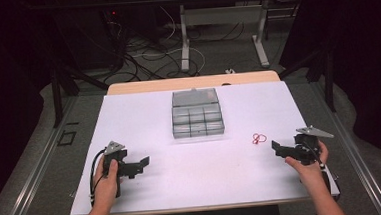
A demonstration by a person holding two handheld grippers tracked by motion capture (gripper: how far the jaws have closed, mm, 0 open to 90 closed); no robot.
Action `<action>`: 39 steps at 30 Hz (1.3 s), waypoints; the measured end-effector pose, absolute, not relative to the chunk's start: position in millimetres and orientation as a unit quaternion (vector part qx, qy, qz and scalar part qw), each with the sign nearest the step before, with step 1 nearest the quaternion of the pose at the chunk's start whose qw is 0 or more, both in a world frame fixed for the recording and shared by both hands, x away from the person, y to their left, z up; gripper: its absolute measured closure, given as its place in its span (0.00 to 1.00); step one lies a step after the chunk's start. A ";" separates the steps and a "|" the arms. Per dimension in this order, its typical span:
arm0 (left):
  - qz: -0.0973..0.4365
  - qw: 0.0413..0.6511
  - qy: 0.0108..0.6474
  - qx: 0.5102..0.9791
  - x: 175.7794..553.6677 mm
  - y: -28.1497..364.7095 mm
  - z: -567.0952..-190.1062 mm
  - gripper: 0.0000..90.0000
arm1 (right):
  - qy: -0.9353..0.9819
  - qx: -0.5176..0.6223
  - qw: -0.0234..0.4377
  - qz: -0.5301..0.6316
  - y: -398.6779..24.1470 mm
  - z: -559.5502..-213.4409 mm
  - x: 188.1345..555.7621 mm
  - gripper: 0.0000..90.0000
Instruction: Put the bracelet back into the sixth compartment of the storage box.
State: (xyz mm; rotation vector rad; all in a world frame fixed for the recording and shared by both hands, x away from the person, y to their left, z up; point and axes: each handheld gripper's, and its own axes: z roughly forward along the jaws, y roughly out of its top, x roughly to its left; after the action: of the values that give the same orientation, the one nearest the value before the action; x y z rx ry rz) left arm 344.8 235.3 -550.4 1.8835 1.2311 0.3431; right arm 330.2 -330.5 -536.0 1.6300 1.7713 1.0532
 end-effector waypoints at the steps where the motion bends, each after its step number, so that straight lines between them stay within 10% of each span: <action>1: 0.138 0.419 0.491 0.751 344.7 235.3 -550.5 0.01 | 0.651 0.602 0.251 0.390 -328.8 -535.2 330.0 0.00; 39: 0.139 0.422 0.496 0.746 342.9 238.2 -548.4 0.01 | 0.695 0.543 0.254 0.395 -305.5 -509.8 351.0 0.16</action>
State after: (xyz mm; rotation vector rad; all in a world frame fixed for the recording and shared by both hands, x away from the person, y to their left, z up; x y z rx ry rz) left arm 342.9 238.2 -548.4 1.8673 1.2421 0.3470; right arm 351.0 -305.5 -509.8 1.4762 1.8894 1.0742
